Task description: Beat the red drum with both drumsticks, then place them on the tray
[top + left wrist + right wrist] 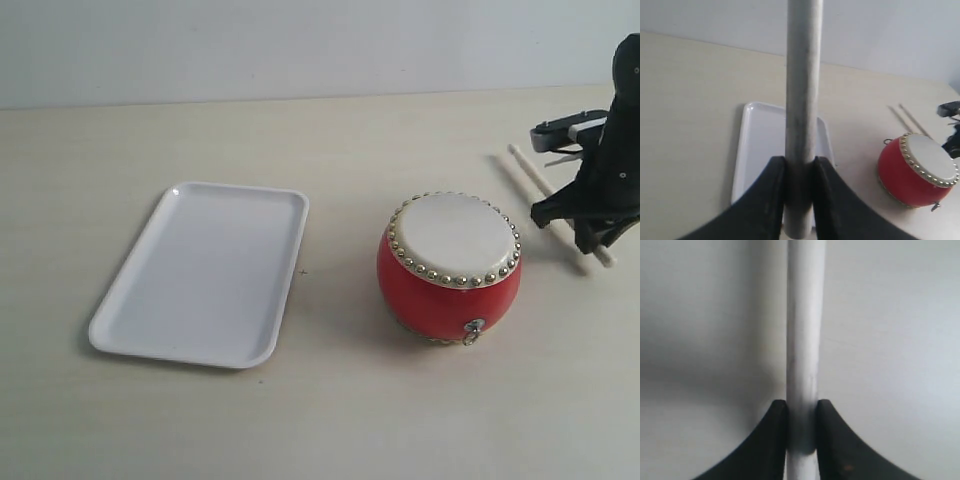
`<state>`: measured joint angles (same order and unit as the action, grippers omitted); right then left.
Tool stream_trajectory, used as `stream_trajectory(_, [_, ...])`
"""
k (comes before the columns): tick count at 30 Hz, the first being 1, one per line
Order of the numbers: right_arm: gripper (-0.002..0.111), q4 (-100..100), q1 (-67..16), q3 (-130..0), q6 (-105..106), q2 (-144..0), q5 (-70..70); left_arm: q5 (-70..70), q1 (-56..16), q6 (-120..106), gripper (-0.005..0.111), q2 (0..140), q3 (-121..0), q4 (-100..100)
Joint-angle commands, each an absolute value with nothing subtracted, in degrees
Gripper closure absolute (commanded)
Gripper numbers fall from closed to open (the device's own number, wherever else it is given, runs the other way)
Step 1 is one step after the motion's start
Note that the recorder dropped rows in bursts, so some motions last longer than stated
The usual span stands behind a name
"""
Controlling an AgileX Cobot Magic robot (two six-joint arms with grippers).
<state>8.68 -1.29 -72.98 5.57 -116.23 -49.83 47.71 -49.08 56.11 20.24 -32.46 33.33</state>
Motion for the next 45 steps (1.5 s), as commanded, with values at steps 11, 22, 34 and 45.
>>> stream_trajectory(11, [0.108,-1.74,-1.36,-60.25,9.14,-81.59,-57.48,55.05,-49.07,25.29,0.107,47.03,-42.86,18.22])
stream_trajectory(22, [0.108,-3.06,-11.01,-44.35,6.51,-57.26,-69.96,46.71,-49.07,7.96,0.107,62.95,-42.86,-1.36])
stream_trajectory(34, [0.108,-10.27,-22.7,-41.19,0.71,-56.0,-69.96,36.48,-49.07,7.65,0.107,68.64,-42.64,-12.88])
stream_trajectory(45, [0.108,-10.83,-22.98,-42.49,-2.89,-59.46,-69.96,41.51,-49.29,0.0,0.107,86.28,-50.86,-7.79])
